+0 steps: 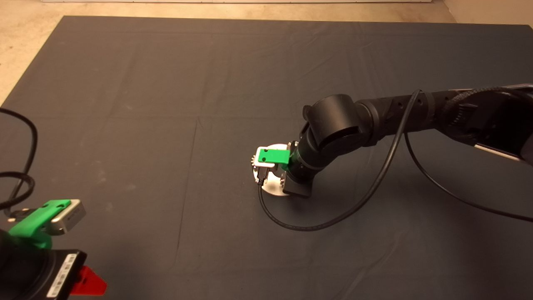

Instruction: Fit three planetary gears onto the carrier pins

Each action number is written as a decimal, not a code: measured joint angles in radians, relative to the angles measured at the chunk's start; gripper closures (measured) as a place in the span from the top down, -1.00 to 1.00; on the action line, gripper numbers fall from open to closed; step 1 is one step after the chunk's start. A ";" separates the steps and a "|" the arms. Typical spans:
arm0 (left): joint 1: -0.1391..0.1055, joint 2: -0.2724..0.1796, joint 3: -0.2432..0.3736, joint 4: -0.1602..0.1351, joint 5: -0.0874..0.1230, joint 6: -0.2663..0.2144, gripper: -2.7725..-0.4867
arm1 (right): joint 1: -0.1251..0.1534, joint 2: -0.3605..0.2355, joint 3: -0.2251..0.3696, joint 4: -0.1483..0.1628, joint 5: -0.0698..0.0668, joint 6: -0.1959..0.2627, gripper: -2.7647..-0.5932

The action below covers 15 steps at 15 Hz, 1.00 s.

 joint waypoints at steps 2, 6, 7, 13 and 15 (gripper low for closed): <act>0.000 0.000 0.000 0.000 0.000 0.000 0.36 | 0.000 0.000 0.000 0.003 0.001 0.000 -0.57; 0.000 0.000 0.000 0.000 0.000 0.000 0.36 | 0.000 -0.001 0.000 0.008 0.001 0.000 -0.56; 0.000 0.000 0.000 0.000 0.000 0.000 0.36 | 0.000 -0.003 0.000 0.009 0.003 0.000 -0.56; 0.000 0.000 0.000 0.000 0.000 0.000 0.36 | 0.007 -0.009 0.000 0.029 -0.004 0.000 -0.56; 0.000 0.000 0.000 0.000 0.000 0.000 0.36 | 0.012 -0.014 -0.001 0.033 -0.011 0.000 -0.56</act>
